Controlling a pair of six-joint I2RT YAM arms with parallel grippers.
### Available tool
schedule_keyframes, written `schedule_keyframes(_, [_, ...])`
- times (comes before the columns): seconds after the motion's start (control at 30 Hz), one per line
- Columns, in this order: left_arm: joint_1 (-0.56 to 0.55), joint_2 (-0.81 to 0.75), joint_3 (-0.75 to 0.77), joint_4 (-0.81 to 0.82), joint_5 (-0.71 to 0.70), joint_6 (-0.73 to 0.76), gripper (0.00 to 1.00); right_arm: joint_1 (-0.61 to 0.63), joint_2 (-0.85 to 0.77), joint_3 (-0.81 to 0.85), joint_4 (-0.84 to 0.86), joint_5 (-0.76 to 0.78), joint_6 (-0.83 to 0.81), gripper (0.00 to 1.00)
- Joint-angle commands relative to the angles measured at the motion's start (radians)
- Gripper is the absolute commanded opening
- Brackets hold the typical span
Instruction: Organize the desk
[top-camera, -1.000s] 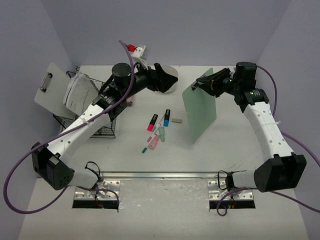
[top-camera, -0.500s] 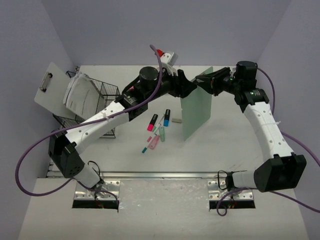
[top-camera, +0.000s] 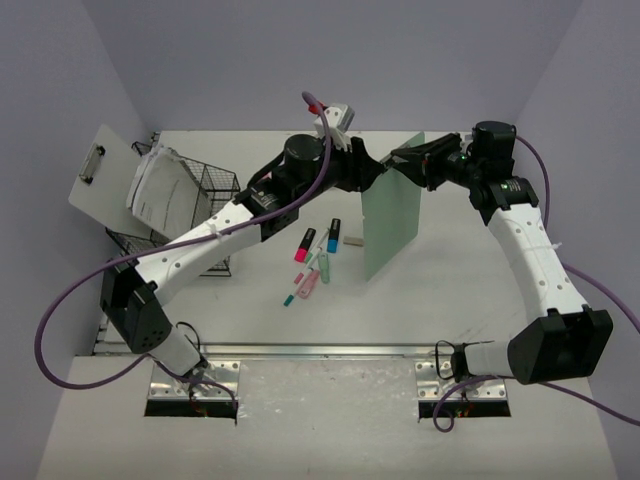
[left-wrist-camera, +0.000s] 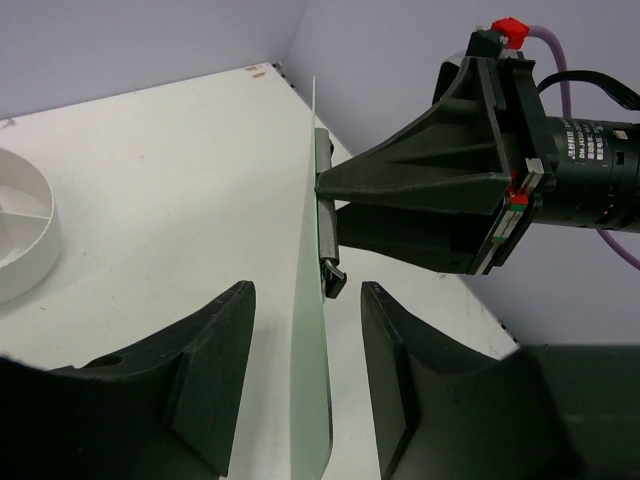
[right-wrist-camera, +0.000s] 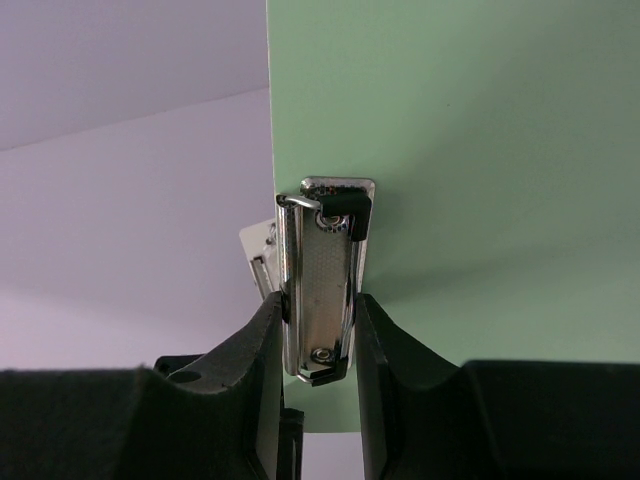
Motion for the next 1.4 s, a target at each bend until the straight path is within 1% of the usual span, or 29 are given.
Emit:
schedule_keyframes(0.0, [-0.015, 0.019, 0.049, 0.038, 0.019, 0.015, 0.44, -0.003, -0.043, 0.018, 0.046, 0.000, 0.027, 0.00])
schedule_keyframes(0.43, [-0.032, 0.062, 0.080, 0.047, 0.016, 0.018, 0.43, -0.004, -0.047, 0.018, 0.047, -0.008, 0.037, 0.00])
schedule_keyframes(0.77, [-0.031, 0.075, 0.103, 0.049, 0.001, 0.026, 0.33, -0.002, -0.066, -0.004, 0.033, -0.015, 0.038, 0.00])
schedule_keyframes(0.83, [-0.031, 0.075, 0.103, 0.050, -0.025, 0.027, 0.22, 0.001, -0.069, -0.010, 0.030, -0.015, 0.037, 0.00])
schedule_keyframes(0.9, [-0.031, 0.075, 0.103, 0.050, -0.036, 0.028, 0.16, 0.002, -0.071, -0.013, 0.026, -0.015, 0.037, 0.00])
schedule_keyframes(0.97, [-0.032, 0.074, 0.103, 0.049, -0.049, 0.029, 0.01, 0.003, -0.075, -0.021, 0.025, -0.013, 0.037, 0.00])
schedule_keyframes(1.2, [-0.031, 0.071, 0.100, 0.058, -0.031, 0.040, 0.00, 0.006, -0.074, -0.020, 0.020, -0.009, 0.038, 0.00])
schedule_keyframes(1.27, [-0.031, 0.060, 0.102, 0.060, -0.027, 0.049, 0.00, 0.006, -0.075, -0.021, 0.021, -0.007, 0.037, 0.11])
schedule_keyframes(1.3, [-0.031, 0.054, 0.102, 0.062, -0.023, 0.056, 0.00, 0.006, -0.075, -0.022, 0.022, -0.005, 0.036, 0.21])
schedule_keyframes(1.33, [-0.031, 0.047, 0.102, 0.062, -0.021, 0.064, 0.00, 0.006, -0.076, -0.023, 0.025, -0.004, 0.034, 0.34])
schedule_keyframes(1.37, [-0.031, 0.037, 0.100, 0.060, -0.023, 0.076, 0.00, 0.006, -0.077, -0.024, 0.028, -0.004, 0.032, 0.51])
